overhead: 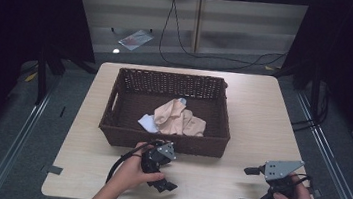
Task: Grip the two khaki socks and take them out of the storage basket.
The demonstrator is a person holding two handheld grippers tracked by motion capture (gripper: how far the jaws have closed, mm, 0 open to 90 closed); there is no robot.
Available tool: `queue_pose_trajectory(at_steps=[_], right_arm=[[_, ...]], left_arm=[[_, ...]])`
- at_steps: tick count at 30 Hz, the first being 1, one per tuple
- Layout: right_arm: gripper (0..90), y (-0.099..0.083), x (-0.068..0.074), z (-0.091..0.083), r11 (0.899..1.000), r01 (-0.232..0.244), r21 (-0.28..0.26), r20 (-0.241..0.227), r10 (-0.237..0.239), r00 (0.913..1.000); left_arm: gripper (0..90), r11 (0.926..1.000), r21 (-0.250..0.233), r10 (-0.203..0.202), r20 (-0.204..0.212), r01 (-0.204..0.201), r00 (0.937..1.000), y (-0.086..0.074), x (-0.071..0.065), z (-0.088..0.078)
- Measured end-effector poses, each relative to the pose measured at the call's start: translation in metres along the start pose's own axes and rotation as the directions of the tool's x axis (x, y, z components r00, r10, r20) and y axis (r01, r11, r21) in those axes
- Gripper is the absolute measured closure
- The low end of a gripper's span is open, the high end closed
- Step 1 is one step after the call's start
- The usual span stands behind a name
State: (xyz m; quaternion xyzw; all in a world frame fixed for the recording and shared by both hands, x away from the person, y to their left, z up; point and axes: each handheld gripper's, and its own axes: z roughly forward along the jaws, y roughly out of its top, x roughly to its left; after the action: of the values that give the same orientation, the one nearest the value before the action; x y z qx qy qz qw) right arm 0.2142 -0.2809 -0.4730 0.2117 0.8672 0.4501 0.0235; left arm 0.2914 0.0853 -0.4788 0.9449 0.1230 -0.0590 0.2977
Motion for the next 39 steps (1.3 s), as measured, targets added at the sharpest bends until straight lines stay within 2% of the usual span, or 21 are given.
queue_pose_trajectory(at_steps=[3, 5, 6, 9, 13, 14, 16, 21, 24, 27, 31, 33, 39], right_arm=[[1.3, 0.000, 0.000, 0.000, 1.000, 0.001, -0.001, 0.002, -0.001, 1.0000], [1.3, 0.000, 0.000, 0.000, 1.000, 0.001, -0.001, 0.002, -0.001, 1.0000], [1.3, 0.000, 0.000, 0.000, 1.000, 0.000, -0.001, 0.003, 0.000, 1.0000], [1.3, 0.000, 0.000, 0.000, 1.000, -0.002, -0.001, 0.003, 0.002, 1.0000], [1.3, -0.001, 0.000, 0.000, 1.000, -0.002, 0.004, 0.006, 0.002, 1.0000], [1.3, 0.000, 0.000, 0.000, 1.000, -0.002, 0.002, 0.004, 0.002, 1.0000], [1.3, -0.001, 0.000, 0.001, 1.000, 0.001, 0.005, 0.004, -0.001, 1.0000], [1.3, -0.001, 0.001, 0.000, 1.000, 0.000, 0.004, 0.004, 0.000, 1.0000], [1.3, -0.001, 0.001, -0.001, 1.000, -0.001, 0.002, 0.004, 0.001, 1.0000], [1.3, -0.001, 0.001, -0.001, 1.000, 0.000, 0.002, 0.004, 0.000, 1.0000], [1.3, -0.001, 0.001, -0.001, 1.000, -0.005, -0.002, 0.003, 0.005, 1.0000], [1.3, -0.001, 0.000, 0.000, 1.000, -0.001, 0.000, 0.000, 0.001, 1.0000], [1.3, -0.001, 0.000, -0.001, 1.000, -0.004, 0.001, 0.001, 0.004, 1.0000]], left_arm=[[6.0, 0.9999, 0.011, 0.000, 0.023, 0.000, 0.9997, 0.001, 0.001, -0.002], [6.5, 0.9999, 0.007, -0.008, 0.019, 0.008, 0.9998, 0.001, 0.001, -0.003], [6.6, 0.9998, 0.007, -0.021, 0.030, 0.020, 0.9993, 0.001, 0.001, -0.005], [6.6, 0.9991, 0.006, -0.041, 0.029, 0.041, 0.9987, 0.002, 0.001, -0.010], [7.7, 0.9984, 0.029, -0.050, 0.035, 0.049, 0.9981, 0.004, 0.002, -0.016], [8.1, 0.9968, 0.059, -0.056, 0.047, 0.053, 0.9973, 0.006, 0.004, -0.019], [8.1, 0.9966, 0.058, -0.061, 0.041, 0.059, 0.9973, 0.007, 0.004, -0.021], [8.2, 0.9957, 0.076, -0.057, 0.059, 0.053, 0.9966, 0.010, 0.006, -0.025], [8.2, 0.9931, 0.101, -0.065, 0.057, 0.059, 0.9962, 0.012, 0.006, -0.027], [8.4, 0.9909, 0.122, -0.066, 0.074, 0.057, 0.9951, 0.015, 0.007, -0.030], [8.5, 0.9900, 0.136, -0.049, 0.070, 0.039, 0.9963, 0.019, 0.009, -0.034], [9.3, 0.9879, 0.146, -0.062, 0.068, 0.052, 0.9957, 0.022, 0.010, -0.039], [9.7, 0.9869, 0.150, -0.068, 0.065, 0.058, 0.9956, 0.029, 0.013, -0.053]])
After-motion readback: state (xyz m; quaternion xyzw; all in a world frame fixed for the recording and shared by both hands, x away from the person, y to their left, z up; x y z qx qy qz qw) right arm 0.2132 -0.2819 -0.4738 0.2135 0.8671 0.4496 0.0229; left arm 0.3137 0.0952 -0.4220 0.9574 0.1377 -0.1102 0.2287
